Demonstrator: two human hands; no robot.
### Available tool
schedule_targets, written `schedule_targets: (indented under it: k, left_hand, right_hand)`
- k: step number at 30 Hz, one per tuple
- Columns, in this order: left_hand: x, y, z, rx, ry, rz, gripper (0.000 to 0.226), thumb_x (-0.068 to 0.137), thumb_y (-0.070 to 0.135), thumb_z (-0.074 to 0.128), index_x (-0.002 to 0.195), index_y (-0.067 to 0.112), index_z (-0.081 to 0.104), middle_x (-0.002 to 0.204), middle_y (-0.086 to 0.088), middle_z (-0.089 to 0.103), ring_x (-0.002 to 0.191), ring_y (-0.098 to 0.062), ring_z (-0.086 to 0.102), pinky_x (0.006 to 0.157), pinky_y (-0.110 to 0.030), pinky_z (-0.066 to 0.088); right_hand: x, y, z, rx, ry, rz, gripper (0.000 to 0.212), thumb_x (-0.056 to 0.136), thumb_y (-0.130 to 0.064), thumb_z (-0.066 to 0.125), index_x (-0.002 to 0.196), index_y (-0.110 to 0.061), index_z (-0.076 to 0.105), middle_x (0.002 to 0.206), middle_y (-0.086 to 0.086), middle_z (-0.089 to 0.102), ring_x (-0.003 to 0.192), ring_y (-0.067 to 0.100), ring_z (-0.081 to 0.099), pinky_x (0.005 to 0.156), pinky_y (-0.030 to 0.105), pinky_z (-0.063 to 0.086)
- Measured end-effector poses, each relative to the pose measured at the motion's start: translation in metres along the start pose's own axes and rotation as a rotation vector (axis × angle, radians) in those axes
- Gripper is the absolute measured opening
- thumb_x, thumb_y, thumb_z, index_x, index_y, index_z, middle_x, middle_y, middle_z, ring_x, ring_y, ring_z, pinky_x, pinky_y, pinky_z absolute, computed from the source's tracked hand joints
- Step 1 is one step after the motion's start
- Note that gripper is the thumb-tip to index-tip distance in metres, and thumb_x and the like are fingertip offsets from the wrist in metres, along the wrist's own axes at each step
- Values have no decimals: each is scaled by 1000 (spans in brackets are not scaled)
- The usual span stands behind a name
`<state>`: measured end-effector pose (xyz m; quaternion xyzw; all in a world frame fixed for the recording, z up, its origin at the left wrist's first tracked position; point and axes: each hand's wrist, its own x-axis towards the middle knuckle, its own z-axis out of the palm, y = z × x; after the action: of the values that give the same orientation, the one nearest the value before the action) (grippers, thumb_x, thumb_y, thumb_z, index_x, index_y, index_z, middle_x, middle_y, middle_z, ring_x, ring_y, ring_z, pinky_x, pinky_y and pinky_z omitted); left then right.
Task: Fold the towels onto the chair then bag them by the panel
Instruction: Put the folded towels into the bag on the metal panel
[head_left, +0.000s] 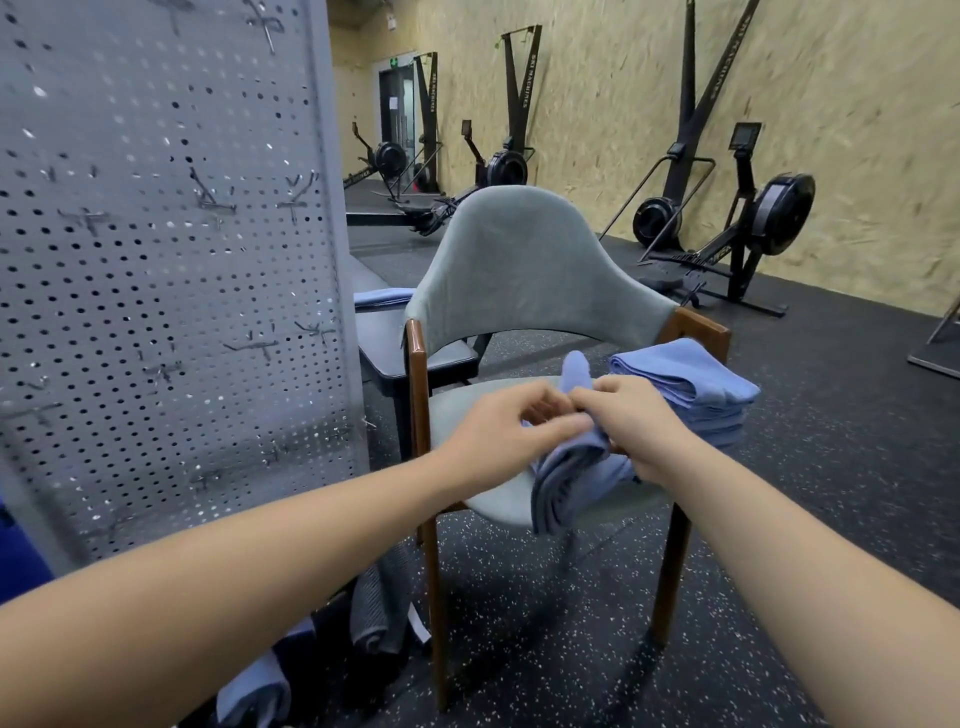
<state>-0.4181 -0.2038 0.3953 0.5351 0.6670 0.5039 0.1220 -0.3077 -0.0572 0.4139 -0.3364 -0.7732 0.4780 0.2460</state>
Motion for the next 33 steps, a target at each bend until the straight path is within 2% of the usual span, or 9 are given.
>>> schedule_targets:
  k: [4,7,13,18,20,22,26,30,33]
  left_hand:
    - [-10,-14,-45,-73,185,-150,11,103,35,70,110,27,72,103,9,76,99,-7,71,92,-27,53]
    - [-24,-25,-75,-79,150,-190,25,102,36,72,126,28,69,120,12,74,110,1,68,100,-21,50]
    - [-74,-48,-128,-183,141,-251,18,99,34,77,97,17,72,91,4,72,86,-7,61,83,-30,47]
    - [-125,-75,-171,-251,165,-361,18,99,37,77,96,20,73,93,1,69,92,-13,62,93,-36,48]
    - [-147,-93,-185,-261,155,-434,20,99,35,77,95,16,73,92,-3,69,90,-15,62,89,-37,49]
    - [-172,-113,-199,-226,145,-503,28,97,37,78,99,9,74,94,-6,69,90,-17,60,87,-39,46]
    - [-223,-159,-221,-217,171,-634,32,94,43,80,97,12,77,93,-7,69,89,-19,57,85,-42,40]
    - [-278,-205,-223,-225,209,-753,16,99,32,77,88,21,76,85,-1,68,81,-15,56,74,-33,41]
    - [-320,-246,-213,-165,213,-851,13,98,31,77,91,21,79,85,4,73,80,-11,59,78,-34,45]
  right_hand:
    - [-25,-20,16,-168,-159,-185,29,87,-26,81,81,-4,64,68,-4,51,64,9,43,60,28,35]
    - [-43,-40,35,-238,-249,-279,30,92,-26,78,81,-5,60,68,-7,46,61,6,37,54,23,29]
    - [-59,-51,95,-280,-361,-345,41,92,-23,75,65,-24,44,50,-19,38,51,2,34,52,20,31]
    - [-68,-48,167,-300,-472,-453,34,97,-38,75,75,-18,58,63,-11,50,56,3,42,54,22,32]
    - [-72,-46,200,-337,-479,-488,37,96,-45,74,77,-16,61,66,-8,54,59,5,45,56,26,34]
    - [-79,-40,234,-382,-507,-481,39,96,-49,72,78,-15,61,68,-6,59,62,7,49,58,28,37]
    - [-100,-17,302,-410,-618,-422,40,97,-49,69,78,-17,56,72,-5,60,67,10,53,59,29,37]
    - [-124,20,365,-373,-687,-341,38,97,-46,71,76,-19,54,73,-5,60,66,8,51,54,23,33]
    - [-141,53,406,-407,-743,-269,43,98,-48,70,72,-22,47,71,-5,56,67,14,51,53,26,31]
